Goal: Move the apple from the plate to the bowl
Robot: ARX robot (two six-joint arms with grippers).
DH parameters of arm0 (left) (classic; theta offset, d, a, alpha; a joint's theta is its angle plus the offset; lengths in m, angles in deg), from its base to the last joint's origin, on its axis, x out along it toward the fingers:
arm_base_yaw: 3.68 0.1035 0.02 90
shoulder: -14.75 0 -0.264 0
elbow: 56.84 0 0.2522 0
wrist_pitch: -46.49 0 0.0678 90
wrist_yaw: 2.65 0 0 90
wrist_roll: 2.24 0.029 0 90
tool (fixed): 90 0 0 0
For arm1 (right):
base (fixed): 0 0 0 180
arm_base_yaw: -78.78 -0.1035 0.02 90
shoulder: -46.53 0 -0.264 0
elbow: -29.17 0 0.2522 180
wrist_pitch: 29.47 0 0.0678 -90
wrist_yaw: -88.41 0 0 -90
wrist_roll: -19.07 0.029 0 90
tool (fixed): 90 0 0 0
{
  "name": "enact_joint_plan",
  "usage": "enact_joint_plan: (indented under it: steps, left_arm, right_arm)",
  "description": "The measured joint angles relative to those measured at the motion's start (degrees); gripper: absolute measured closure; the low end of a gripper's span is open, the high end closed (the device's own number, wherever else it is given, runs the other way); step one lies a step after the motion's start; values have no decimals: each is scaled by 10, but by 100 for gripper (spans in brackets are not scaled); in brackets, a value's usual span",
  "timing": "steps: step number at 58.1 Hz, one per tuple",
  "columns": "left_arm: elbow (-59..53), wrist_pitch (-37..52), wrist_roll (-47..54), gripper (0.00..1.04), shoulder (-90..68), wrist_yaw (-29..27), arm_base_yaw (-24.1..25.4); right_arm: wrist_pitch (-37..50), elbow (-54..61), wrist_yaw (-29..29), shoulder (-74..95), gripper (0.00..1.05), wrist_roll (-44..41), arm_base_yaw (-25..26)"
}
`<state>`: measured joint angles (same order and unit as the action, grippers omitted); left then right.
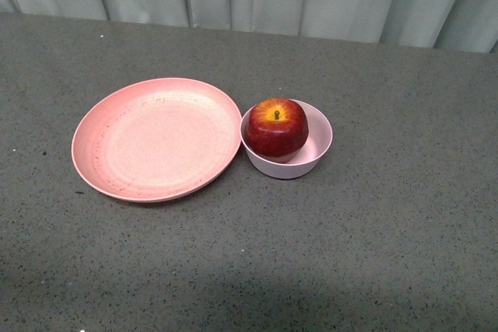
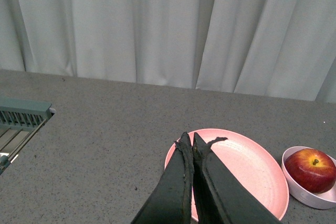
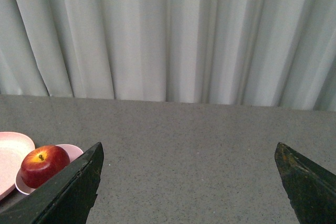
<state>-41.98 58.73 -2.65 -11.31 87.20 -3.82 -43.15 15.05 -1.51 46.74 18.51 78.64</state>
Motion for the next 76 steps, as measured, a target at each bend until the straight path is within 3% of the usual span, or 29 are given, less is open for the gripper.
enact_joint_plan:
  steps: [48, 55, 66, 72, 73, 76]
  left_arm:
    - [0, -160, 0, 101, 163, 0, 0]
    - [0, -254, 0, 101, 245, 2, 0]
    - [0, -259, 0, 101, 257, 1, 0]
    - [0, -259, 0, 85, 258, 2, 0]
    - [0, -259, 0, 33, 258, 1, 0]
    - [0, -259, 0, 24, 258, 1, 0]
  right_arm:
    - [0, 0, 0, 0, 9, 0, 0]
    - [0, 0, 0, 0, 9, 0, 0]
    - [0, 0, 0, 0, 9, 0, 0]
    - [0, 0, 0, 0, 9, 0, 0]
    - [0, 0, 0, 0, 9, 0, 0]
    - [0, 0, 0, 0, 9, 0, 0]
